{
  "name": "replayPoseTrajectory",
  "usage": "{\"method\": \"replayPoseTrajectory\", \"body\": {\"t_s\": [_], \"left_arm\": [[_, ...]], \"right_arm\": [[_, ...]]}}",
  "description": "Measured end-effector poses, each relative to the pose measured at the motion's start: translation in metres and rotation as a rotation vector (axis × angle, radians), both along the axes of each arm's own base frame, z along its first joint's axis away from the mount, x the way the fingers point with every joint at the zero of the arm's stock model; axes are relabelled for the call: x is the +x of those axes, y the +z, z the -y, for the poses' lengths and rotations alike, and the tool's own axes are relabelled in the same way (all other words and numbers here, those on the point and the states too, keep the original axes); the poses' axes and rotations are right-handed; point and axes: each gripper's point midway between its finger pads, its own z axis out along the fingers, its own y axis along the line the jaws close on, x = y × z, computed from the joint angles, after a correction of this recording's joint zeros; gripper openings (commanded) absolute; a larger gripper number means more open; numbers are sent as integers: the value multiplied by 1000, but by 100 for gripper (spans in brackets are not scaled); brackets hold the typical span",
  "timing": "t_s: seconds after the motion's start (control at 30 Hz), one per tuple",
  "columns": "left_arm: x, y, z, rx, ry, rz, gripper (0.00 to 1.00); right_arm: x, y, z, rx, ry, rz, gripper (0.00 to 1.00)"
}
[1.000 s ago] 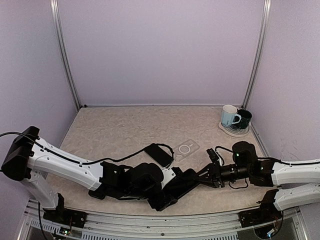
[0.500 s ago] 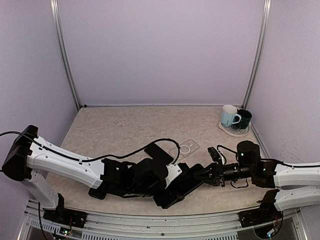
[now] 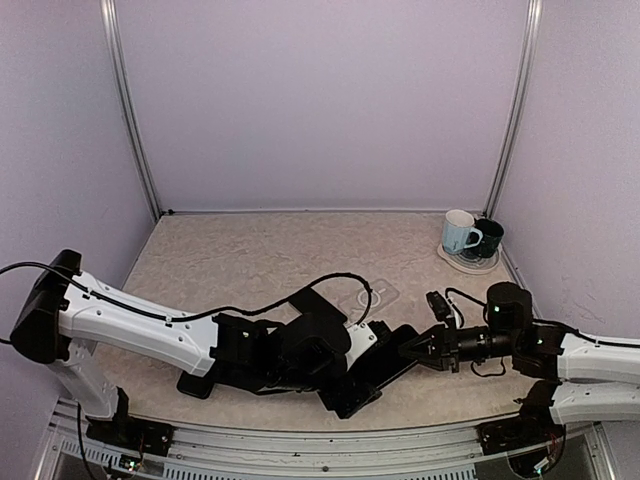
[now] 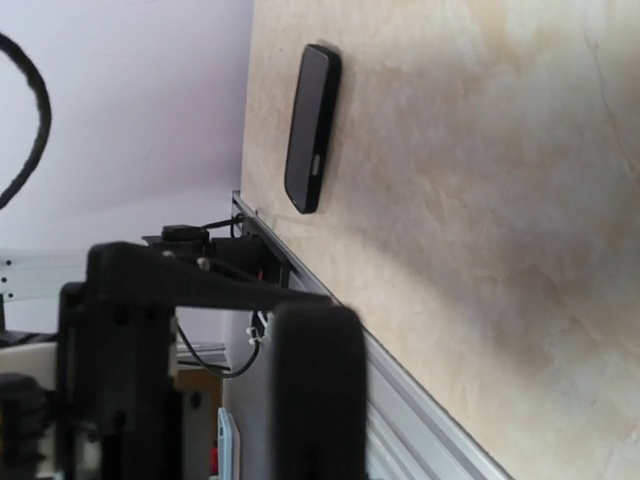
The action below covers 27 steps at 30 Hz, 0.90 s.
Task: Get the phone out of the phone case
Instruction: Pass from the left arm to the right, then remove the top left corner of the phone case.
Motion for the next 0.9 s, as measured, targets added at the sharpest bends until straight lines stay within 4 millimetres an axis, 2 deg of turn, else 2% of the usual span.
{"method": "replayPoseTrajectory", "body": {"t_s": [0.17, 0.33, 0.47, 0.67, 0.9], "left_arm": [[0, 17, 9, -45, 13, -24, 99], [4, 28, 6, -90, 31, -94, 98], [17, 53, -13, -203, 50, -175, 93], [48, 93, -48, -410, 103, -256, 87], [27, 116, -59, -587, 4, -386, 77]], "right_arm": [[2, 5, 5, 2, 2, 52, 0], [5, 10, 5, -2, 17, 111, 0], [11, 28, 3, 14, 24, 204, 0], [12, 56, -2, 59, 70, 342, 0], [1, 84, -6, 144, 151, 436, 0]]}}
